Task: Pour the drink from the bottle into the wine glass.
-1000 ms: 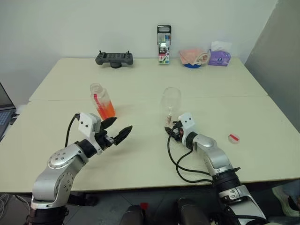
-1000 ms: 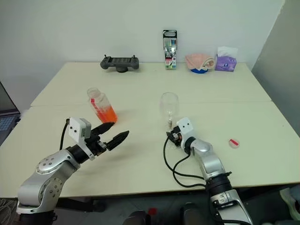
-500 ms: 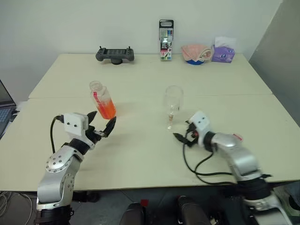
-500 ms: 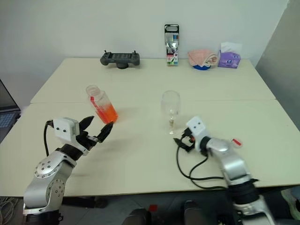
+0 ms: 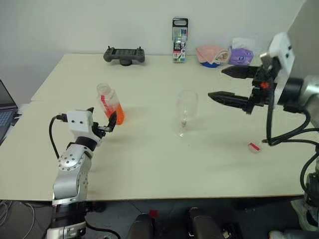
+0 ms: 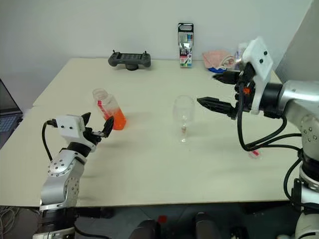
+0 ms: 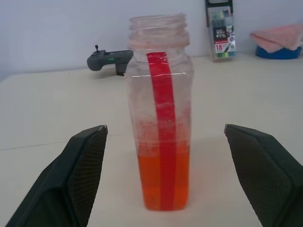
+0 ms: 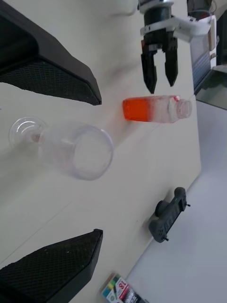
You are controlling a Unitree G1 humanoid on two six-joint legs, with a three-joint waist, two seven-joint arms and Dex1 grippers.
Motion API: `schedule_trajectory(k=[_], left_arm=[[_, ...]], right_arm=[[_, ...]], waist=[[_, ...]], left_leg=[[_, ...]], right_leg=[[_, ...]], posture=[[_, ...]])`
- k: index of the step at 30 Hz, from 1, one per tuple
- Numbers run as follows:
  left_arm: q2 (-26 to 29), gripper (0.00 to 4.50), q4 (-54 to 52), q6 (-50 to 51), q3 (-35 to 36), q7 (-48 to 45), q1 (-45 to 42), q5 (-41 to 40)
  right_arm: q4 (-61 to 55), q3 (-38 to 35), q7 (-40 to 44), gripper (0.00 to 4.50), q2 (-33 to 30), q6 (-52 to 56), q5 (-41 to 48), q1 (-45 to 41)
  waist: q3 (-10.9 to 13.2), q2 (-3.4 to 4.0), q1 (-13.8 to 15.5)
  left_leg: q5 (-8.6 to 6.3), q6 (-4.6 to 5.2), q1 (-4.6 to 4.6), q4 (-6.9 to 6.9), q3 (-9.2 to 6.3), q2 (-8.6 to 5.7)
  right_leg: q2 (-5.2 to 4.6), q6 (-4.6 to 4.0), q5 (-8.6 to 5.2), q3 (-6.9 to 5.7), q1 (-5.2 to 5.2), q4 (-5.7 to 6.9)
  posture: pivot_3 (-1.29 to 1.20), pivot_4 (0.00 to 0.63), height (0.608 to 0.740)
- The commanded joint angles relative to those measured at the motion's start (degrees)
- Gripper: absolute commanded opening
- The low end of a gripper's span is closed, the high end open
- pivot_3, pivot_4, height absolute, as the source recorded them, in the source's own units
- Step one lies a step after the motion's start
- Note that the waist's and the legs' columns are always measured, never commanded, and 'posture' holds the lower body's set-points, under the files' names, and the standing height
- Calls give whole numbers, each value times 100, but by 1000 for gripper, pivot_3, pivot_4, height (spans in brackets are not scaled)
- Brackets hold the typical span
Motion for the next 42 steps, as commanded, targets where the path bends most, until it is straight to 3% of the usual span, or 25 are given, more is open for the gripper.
schedule_trajectory(k=[1,16,23,26,32,36,42], left_arm=[[124,4213,316,-275,88,62,-339,159],[217,4213,2412,-933,-190,-588,-2055,314],[203,4213,3038,-1231,-228,-571,-2401,428],[188,3645,2971,-1286,-224,-623,-2303,409],[342,1826,2922,-1345,-304,-1048,-2581,350],[566,1786,3040,-1697,-875,-1903,-3226,659],[453,1786,4368,-3113,-1549,-2475,-4248,1264]], right_arm=[[10,49,-25,4474,-99,-92,103,-105],[-211,131,-357,4474,-123,-51,367,-30],[-395,64,-557,4474,-170,112,558,55],[-482,13,-659,4500,-200,152,604,142],[-907,-581,-1148,4500,-103,-145,488,1109],[-1588,-947,-1949,4500,398,-436,148,2533],[-2524,-355,-2510,4500,1188,-1282,-346,3959]], waist=[[1,0,-2],[1,0,-2],[1,0,-8],[1,0,-2],[1,-3,5],[9,-16,103],[9,-13,134]], left_leg=[[0,0,-4,0,1,-1],[0,0,-4,3,0,-2],[0,0,-4,2,-1,-1],[0,0,-5,2,-4,-1],[0,0,-6,3,-6,-2],[1,-1,-32,8,-20,-2],[1,-2,-39,12,-6,-10]], right_leg=[[-2,1,0,2,-3,-1],[-4,4,1,-1,-5,8],[-4,2,3,-1,-7,10],[-5,2,3,-3,-7,10],[-6,4,3,-5,-6,10],[-5,0,6,-24,-17,11],[-7,-11,18,-10,-27,10]], posture=[[0,150,740],[0,150,740],[0,150,740],[0,150,740],[0,150,740],[0,150,740],[0,150,740]])
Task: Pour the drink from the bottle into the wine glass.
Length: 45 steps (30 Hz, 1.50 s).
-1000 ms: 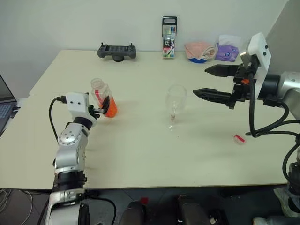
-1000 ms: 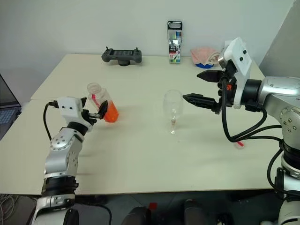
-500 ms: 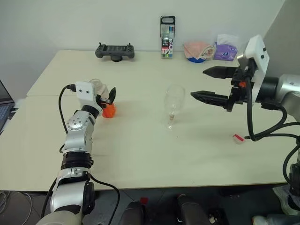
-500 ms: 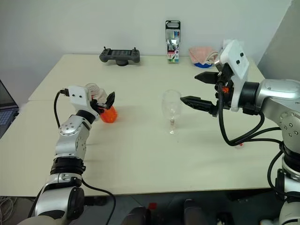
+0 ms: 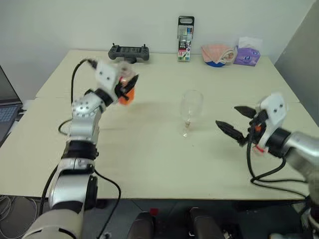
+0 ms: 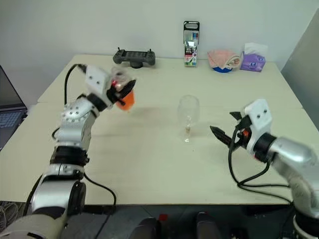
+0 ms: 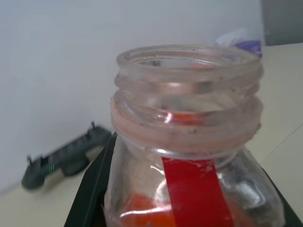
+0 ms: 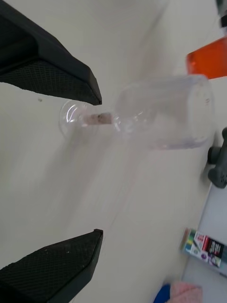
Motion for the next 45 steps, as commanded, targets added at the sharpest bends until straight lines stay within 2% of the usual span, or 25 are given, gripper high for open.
schedule_trajectory(k=[1,8,12,26,45], left_arm=[[-146,1786,836,-935,-265,-246,-554,290],[-300,1785,2344,-2673,-803,-109,-1453,1079],[-376,1775,2771,-3185,-906,59,-1718,1320],[-538,1767,3342,-3887,-1445,825,-2335,2343],[-190,1765,3450,-4246,-2538,3177,-2761,4155]], right_arm=[[-706,111,-55,4500,216,-483,62,268],[-997,-3,-176,4500,339,-813,66,711],[-1131,142,-215,4500,318,-934,-27,1029],[-1394,707,-595,4500,412,-939,-112,1110],[-1441,859,-852,4500,399,-915,-164,1020]], waist=[[1,1,-34],[4,-3,-132],[4,-4,-151],[4,-4,-154],[4,-4,-153]], left_leg=[[0,0,0,1,0,1],[1,2,4,9,4,6],[0,3,1,6,3,4],[0,3,3,13,5,2],[0,3,4,24,5,2]], right_leg=[[2,21,-12,0,0,1],[11,26,-11,8,2,5],[10,26,-11,7,1,2],[11,29,-10,10,4,8],[10,32,-8,11,5,16]], posture=[[0,150,740],[0,150,740],[0,150,740],[0,150,740],[0,150,740]])
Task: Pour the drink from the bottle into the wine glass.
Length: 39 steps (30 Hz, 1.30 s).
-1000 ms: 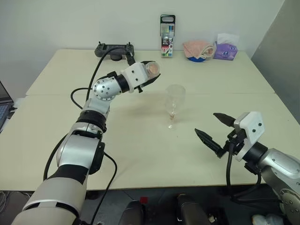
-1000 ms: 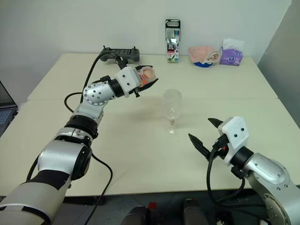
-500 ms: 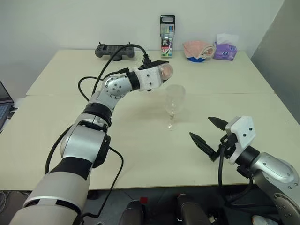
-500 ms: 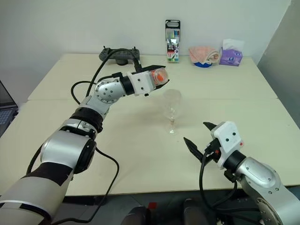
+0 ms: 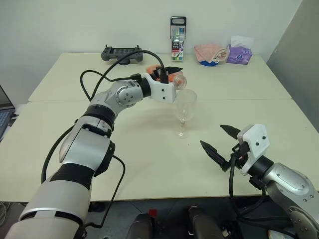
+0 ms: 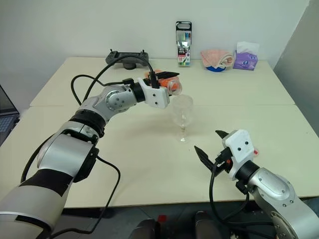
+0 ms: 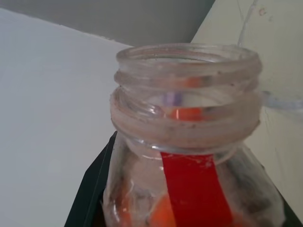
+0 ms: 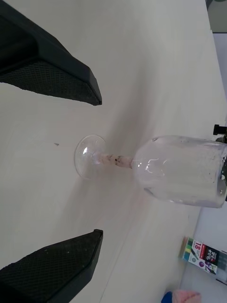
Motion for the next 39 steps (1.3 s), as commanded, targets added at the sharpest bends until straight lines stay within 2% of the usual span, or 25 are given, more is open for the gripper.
schedule_trajectory(k=[1,19,39], left_arm=[[69,1765,-89,10,-109,577,-354,211],[174,1761,-18,35,-923,1980,-740,1209],[213,1761,126,175,-1123,2190,-842,1439]], right_arm=[[-459,-32,-23,4500,-50,-62,47,-122],[-481,-4,-124,4500,-25,126,190,-531],[-376,85,-232,4500,-45,146,233,-767]], waist=[[0,0,2],[0,0,3],[0,0,1]], left_leg=[[0,0,0,1,-1,0],[-1,2,-20,69,-1,-6],[-1,2,-19,70,0,-6]], right_leg=[[0,0,0,-1,1,0],[-4,32,21,3,9,7],[-4,34,23,4,10,8]], posture=[[0,150,740],[0,150,740],[0,150,740]])
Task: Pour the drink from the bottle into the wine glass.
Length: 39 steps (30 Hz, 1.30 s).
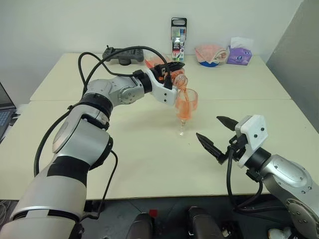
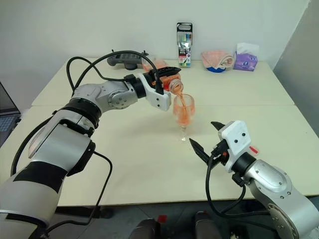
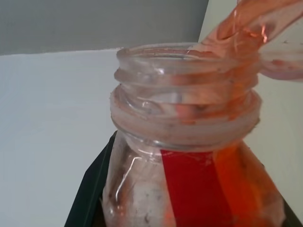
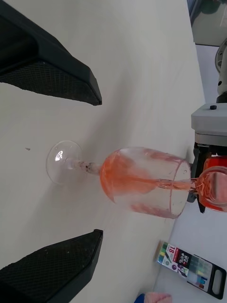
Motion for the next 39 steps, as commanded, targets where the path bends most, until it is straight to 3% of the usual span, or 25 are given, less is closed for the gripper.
schedule_trajectory(k=[1,16,21,28,32,35,39], left_arm=[[58,1761,-48,24,-21,149,-291,-12],[31,1761,-11,42,-61,171,-389,10],[-24,1761,90,23,244,-321,-248,-430],[-179,1713,162,200,1532,-2385,131,-2222],[-267,1713,-4,1024,2847,-4078,502,-3936],[-205,1712,-238,1937,3564,-4621,798,-4757],[-86,1712,-927,3136,4296,-4564,1516,-5551]], right_arm=[[-365,-18,-34,4500,-35,-48,12,-148],[-285,81,-104,4500,6,-10,15,-408],[-242,45,-199,4500,57,58,16,-642],[-85,33,-177,4500,41,138,59,-988],[103,-4,-192,4500,87,307,196,-1559],[297,5,-157,4500,159,542,464,-2168],[591,-92,89,4500,139,934,1164,-2745]], waist=[[0,0,0],[0,0,0],[0,0,-1],[-1,1,-8],[-1,2,-28],[-1,2,-51],[-2,3,-58]], left_leg=[[0,0,0,0,0,0],[0,0,0,1,1,0],[0,0,2,3,1,0],[0,0,2,4,1,1],[1,1,7,8,4,2],[2,2,12,11,3,8],[2,3,20,10,-1,10]], right_leg=[[0,0,0,1,0,0],[0,0,0,1,0,1],[0,0,1,1,0,6],[0,-29,18,0,0,6],[2,-35,22,2,-1,15],[8,-42,26,1,0,22],[8,-43,26,1,0,41]], posture=[[0,150,740],[0,150,740],[0,150,740],[0,150,740],[0,150,740],[0,150,740],[0,150,740]])
